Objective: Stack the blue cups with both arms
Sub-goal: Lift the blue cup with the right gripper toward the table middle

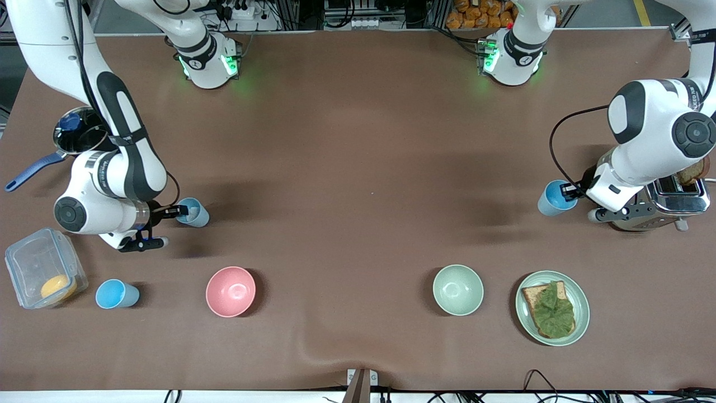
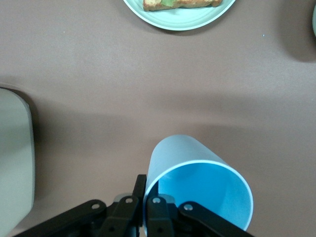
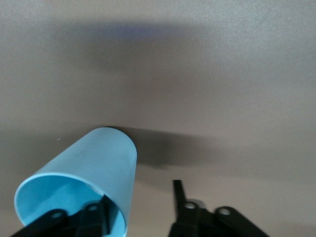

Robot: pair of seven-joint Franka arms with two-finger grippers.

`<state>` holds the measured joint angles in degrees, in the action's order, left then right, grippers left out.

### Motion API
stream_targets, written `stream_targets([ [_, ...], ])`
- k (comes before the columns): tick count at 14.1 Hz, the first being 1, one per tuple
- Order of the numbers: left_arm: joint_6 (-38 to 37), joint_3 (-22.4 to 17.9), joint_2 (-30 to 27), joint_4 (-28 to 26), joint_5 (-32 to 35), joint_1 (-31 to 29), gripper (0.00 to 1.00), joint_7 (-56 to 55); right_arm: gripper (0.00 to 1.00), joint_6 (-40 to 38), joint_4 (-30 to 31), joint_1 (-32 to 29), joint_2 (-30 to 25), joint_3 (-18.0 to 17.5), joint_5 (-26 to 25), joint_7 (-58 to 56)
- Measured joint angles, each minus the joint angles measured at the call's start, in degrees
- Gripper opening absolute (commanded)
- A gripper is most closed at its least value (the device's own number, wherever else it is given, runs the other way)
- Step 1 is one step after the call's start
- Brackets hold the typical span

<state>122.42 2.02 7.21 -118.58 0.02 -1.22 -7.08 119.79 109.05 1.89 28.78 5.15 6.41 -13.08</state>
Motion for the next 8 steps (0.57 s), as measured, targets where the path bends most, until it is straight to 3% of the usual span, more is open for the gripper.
stream_targets([
  [5,0.00,0.01,0.00,0.00,0.00,0.00,0.00,0.00,0.00,-1.48,-1.00,0.12,-0.05,-0.13,0.35,0.07],
  [8,-0.04,0.04,0.00,0.00,0.00,0.00,0.00,0.00,0.00,-8.27,-4.88,0.31,-0.08,-0.16,0.35,0.36],
])
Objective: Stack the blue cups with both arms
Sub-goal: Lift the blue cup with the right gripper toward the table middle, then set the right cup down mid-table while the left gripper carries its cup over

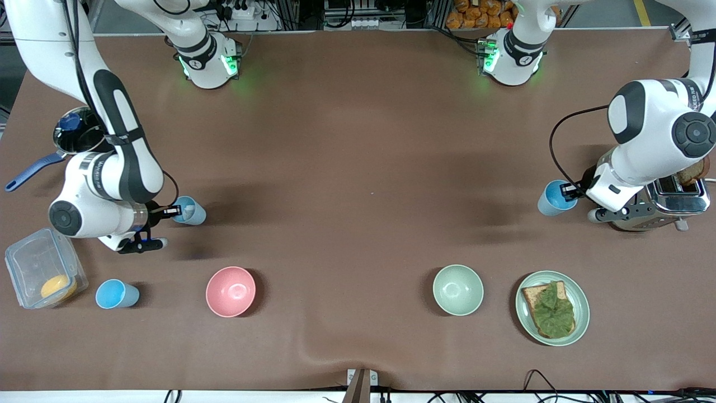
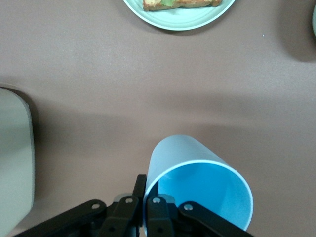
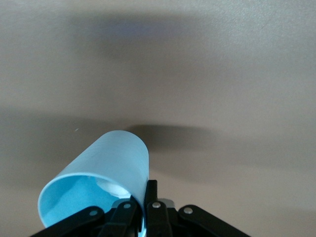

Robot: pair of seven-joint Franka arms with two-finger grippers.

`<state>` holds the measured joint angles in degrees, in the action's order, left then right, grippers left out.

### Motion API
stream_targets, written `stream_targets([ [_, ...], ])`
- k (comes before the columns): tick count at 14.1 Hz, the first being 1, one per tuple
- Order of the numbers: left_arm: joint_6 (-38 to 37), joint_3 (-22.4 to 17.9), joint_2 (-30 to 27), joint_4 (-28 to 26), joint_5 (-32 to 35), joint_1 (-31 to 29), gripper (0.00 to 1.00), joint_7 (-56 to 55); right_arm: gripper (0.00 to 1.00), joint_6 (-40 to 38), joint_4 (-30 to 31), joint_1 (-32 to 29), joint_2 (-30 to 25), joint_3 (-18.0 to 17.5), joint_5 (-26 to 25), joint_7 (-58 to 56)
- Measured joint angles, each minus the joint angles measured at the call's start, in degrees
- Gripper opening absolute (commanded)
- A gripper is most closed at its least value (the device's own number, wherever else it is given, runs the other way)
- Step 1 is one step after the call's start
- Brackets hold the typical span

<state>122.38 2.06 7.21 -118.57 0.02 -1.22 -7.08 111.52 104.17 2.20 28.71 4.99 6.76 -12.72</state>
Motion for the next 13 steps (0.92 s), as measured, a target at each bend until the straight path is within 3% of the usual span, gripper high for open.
stream_targets([
  [3,-0.03,0.33,-0.06,0.05,0.00,0.01,0.00,-0.07,0.00,-7.56,-4.89,1.28,-0.16,-0.31,0.68,3.79],
  [6,-0.63,0.93,-0.34,0.08,0.00,0.04,0.00,-0.96,0.00,-14.54,-10.32,6.67,-0.41,-0.75,5.64,13.27],
  [10,-0.98,1.19,-1.01,0.11,0.00,0.05,0.00,-1.17,0.00,-13.30,-11.58,14.50,-0.43,-0.81,14.61,21.09],
  [13,-1.05,1.89,-1.12,0.11,-0.79,0.07,0.00,-1.84,0.00,-6.86,-11.47,21.98,-0.09,-0.96,15.83,29.18],
])
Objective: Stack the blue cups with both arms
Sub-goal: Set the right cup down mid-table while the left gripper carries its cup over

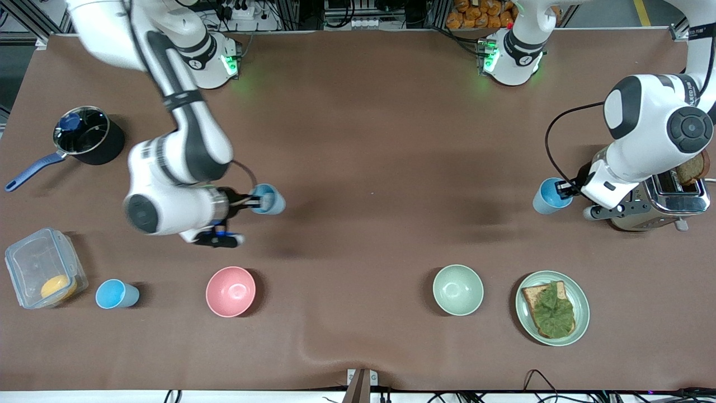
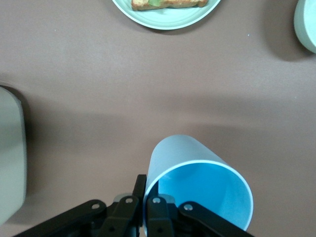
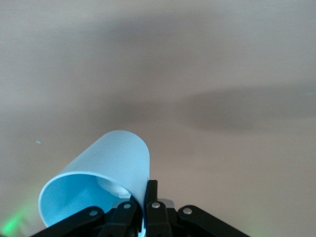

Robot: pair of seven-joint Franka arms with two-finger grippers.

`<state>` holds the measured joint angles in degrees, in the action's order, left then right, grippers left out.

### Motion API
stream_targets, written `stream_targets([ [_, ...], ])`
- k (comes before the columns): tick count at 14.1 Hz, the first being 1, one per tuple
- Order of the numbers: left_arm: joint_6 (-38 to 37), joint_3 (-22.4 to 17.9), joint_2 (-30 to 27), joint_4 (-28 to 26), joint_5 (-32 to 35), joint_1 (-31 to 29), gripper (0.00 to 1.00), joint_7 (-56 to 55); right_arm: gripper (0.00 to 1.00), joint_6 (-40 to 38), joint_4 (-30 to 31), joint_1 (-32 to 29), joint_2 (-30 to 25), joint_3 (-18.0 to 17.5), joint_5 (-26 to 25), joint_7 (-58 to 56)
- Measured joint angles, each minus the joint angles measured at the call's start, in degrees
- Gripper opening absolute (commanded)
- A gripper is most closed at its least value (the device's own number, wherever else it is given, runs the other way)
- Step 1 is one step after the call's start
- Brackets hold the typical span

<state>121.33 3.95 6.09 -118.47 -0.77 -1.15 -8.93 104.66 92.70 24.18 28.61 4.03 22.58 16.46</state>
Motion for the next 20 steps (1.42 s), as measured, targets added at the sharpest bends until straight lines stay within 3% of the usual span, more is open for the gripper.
stream_targets([
  [4,-1.01,1.63,-0.10,0.02,-0.43,0.01,0.00,-1.72,0.00,12.52,1.73,10.65,1.92,-0.08,2.18,8.01],
  [8,-1.49,4.27,-0.80,0.07,-0.46,0.05,0.00,-4.89,0.00,22.69,2.25,15.14,6.75,-0.02,3.14,11.08],
  [9,-1.59,4.83,-0.86,0.08,-0.46,0.06,0.00,-5.25,0.04,24.82,2.28,15.73,7.80,-0.02,3.19,11.14],
  [10,-1.73,5.21,-0.87,0.08,-0.46,0.09,0.00,-5.54,0.32,26.95,2.28,16.38,8.79,-0.02,3.22,11.40],
  [11,-2.13,5.50,-0.87,0.07,-0.49,0.10,0.00,-5.63,0.99,28.56,2.28,17.01,9.56,-0.03,3.23,11.94],
  [16,-3.19,7.88,-0.88,0.08,-2.41,0.11,0.00,-7.05,1.00,29.02,1.11,17.22,10.06,0.89,3.25,12.36],
  [20,-3.20,11.25,-0.44,2.42,-3.71,0.17,0.00,-12.73,1.00,21.75,-1.69,12.79,6.86,1.90,3.23,12.10],
])
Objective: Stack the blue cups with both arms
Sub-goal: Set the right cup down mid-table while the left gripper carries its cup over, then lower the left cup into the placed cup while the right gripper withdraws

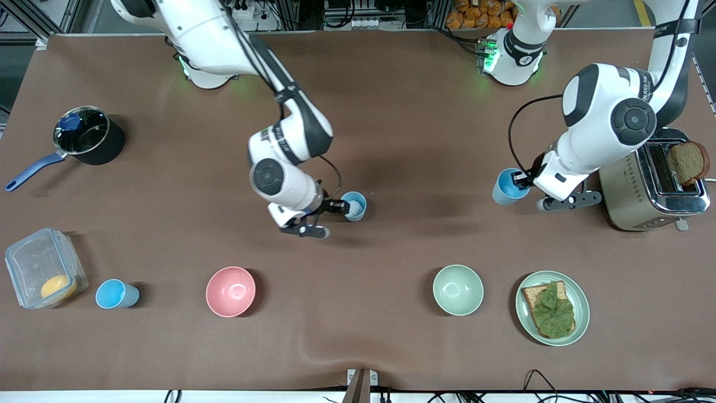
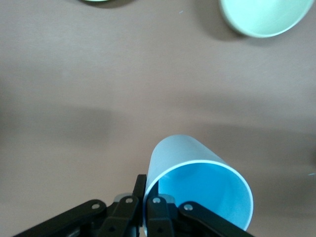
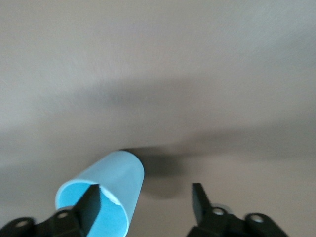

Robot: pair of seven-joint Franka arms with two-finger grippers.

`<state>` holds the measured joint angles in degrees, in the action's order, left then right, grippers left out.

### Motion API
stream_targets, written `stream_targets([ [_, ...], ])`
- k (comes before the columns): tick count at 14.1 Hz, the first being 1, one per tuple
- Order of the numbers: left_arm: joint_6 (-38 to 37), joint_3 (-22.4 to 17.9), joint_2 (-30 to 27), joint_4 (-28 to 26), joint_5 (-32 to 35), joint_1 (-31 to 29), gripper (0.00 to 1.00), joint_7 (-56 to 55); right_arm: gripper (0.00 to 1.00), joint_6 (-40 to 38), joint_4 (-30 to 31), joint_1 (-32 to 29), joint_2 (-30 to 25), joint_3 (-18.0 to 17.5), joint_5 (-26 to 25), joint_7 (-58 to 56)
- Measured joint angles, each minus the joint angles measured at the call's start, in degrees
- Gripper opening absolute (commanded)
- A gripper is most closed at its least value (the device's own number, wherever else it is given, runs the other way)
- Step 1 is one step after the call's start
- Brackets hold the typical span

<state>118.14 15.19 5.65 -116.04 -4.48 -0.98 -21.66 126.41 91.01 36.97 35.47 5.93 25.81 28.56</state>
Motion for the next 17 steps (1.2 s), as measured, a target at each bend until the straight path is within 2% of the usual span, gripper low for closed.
stream_targets([
  [4,-0.60,4.38,4.03,6.54,-0.62,2.14,0.00,-10.61,1.00,-17.25,-1.14,-8.90,-10.44,0.48,-2.30,-8.29],
  [7,-0.63,4.69,8.43,11.23,-0.62,6.46,0.00,-17.82,1.00,-29.87,-1.34,-16.23,-18.04,0.59,-8.16,-17.68],
  [9,-0.63,4.73,11.15,14.31,-0.62,9.29,0.00,-22.44,1.00,-36.79,-1.83,-18.88,-22.36,0.60,-12.82,-21.05],
  [11,-0.63,4.72,13.69,17.31,-0.62,12.09,0.00,-26.85,1.00,-39.99,-2.47,-20.09,-26.52,0.13,-19.08,-22.66],
  [13,-0.63,4.68,16.31,20.09,-0.26,14.98,0.00,-30.94,1.00,-41.68,-2.42,-23.73,-30.02,-2.71,-23.06,-25.64],
  [15,-0.60,4.65,19.23,22.75,2.02,18.09,0.00,-36.04,1.00,-41.84,-2.10,-32.12,-31.72,-7.75,-23.95,-29.97],
  [17,-0.36,4.64,22.58,25.54,5.37,21.34,0.00,-41.26,1.00,-40.21,-1.90,-37.44,-31.96,-9.56,-24.07,-32.86],
])
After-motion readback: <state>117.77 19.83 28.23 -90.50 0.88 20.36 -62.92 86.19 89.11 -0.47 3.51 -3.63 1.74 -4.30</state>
